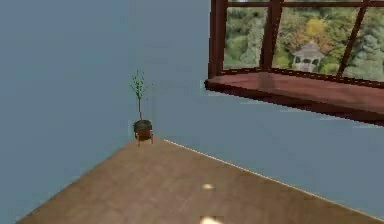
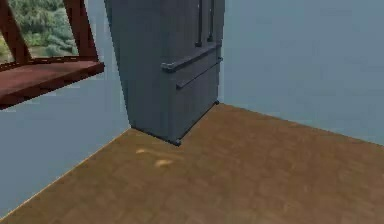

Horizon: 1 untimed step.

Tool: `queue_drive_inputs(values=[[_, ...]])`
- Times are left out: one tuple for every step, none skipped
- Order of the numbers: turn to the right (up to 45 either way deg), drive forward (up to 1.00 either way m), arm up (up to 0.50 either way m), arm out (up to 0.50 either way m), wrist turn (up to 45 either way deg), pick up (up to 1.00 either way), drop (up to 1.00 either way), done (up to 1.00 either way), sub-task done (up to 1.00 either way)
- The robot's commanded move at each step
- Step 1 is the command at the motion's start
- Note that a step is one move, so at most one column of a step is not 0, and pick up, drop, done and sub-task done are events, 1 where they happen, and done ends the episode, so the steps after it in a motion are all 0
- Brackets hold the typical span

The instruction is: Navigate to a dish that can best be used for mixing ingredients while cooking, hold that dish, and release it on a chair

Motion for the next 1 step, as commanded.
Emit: queue_drive_inputs(values=[[-45.0,0.00,0.00,0.00,0.0,0.00,0.00,0.00,0.00]])
